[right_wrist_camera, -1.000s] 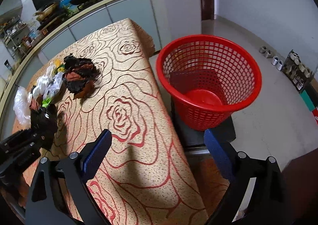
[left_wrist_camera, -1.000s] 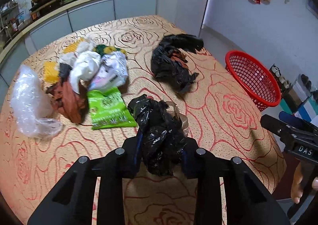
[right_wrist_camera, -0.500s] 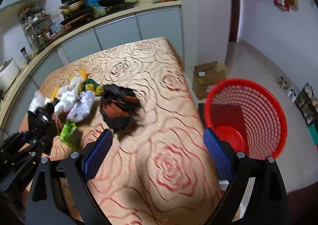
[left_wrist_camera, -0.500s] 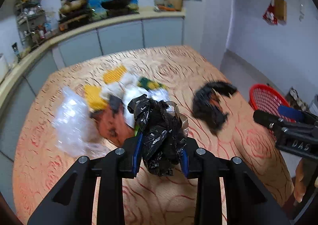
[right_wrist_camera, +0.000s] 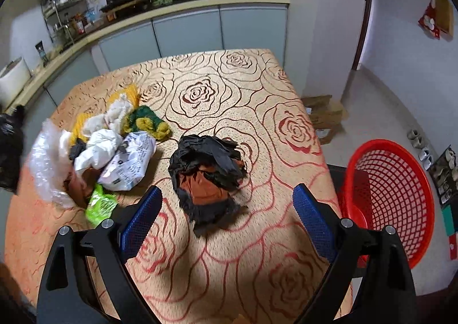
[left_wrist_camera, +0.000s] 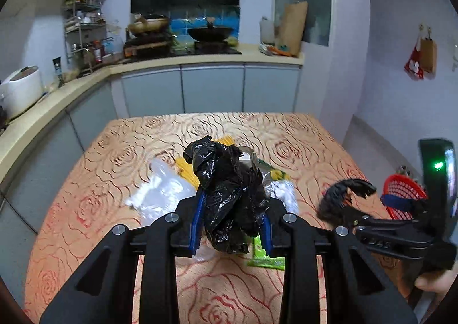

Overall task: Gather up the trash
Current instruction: 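Grasp the black-and-orange bag with the right tool while the left tool holds its black bag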

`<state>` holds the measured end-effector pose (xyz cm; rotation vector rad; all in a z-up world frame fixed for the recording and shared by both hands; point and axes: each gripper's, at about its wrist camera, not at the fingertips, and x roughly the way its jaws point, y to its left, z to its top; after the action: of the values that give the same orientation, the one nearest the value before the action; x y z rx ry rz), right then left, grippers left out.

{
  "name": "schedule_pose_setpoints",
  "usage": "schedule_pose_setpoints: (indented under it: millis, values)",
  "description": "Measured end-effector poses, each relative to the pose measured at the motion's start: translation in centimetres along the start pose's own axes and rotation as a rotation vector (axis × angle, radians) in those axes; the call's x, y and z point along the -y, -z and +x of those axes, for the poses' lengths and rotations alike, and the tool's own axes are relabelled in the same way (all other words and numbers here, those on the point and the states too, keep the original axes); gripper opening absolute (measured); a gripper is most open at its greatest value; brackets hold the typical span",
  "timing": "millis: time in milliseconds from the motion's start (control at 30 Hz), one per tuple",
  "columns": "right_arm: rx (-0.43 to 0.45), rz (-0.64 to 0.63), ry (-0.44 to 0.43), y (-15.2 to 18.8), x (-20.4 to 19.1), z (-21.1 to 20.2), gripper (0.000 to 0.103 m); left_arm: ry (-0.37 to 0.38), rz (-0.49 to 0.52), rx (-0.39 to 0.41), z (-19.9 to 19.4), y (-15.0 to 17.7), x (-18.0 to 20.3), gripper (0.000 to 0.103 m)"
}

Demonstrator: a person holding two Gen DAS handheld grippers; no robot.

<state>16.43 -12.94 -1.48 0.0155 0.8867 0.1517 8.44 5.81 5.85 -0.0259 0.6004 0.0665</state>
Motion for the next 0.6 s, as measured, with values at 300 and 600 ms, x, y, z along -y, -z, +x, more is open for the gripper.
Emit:
schedule_pose_setpoints:
  millis: [300, 600]
  values:
    - [-0.041, -0.044, 0.040, -0.6, -1.5, 3.9, 0.082, -0.035, 0.001, 0.034, -0.3, -0.8, -0.4, 0.030]
    - [-0.053, -0.038, 0.011, -0.1, -1.4, 4.1, 0.042, -0.052, -0.009, 0.049, -0.8, -0.8, -0.7, 0.030]
